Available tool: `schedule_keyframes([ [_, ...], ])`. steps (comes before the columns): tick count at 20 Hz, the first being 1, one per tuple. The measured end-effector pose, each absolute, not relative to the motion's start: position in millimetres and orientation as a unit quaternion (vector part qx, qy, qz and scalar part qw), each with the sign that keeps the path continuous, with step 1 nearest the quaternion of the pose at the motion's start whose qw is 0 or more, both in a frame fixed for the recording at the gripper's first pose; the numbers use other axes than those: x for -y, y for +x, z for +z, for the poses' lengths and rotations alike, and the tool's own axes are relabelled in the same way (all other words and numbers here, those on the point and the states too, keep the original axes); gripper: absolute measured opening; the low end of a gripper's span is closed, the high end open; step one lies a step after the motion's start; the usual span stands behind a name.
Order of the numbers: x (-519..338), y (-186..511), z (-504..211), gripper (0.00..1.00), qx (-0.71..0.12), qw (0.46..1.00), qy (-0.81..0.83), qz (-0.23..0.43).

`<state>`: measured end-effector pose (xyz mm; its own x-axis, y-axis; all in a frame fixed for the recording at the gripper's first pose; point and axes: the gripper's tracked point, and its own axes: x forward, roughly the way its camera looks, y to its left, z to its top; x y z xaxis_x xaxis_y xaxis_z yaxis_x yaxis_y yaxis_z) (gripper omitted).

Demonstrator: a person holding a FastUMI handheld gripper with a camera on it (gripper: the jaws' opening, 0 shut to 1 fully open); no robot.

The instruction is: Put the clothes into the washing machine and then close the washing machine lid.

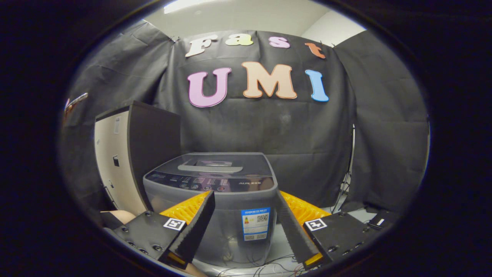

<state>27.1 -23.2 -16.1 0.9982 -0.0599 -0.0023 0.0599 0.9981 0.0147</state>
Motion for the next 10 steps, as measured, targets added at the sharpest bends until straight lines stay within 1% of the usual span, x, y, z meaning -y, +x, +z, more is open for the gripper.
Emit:
schedule_keyframes([
  [10, 23.7, 9.7, -10.6, 0.97, 0.011, 0.999, 0.017, -0.029],
])
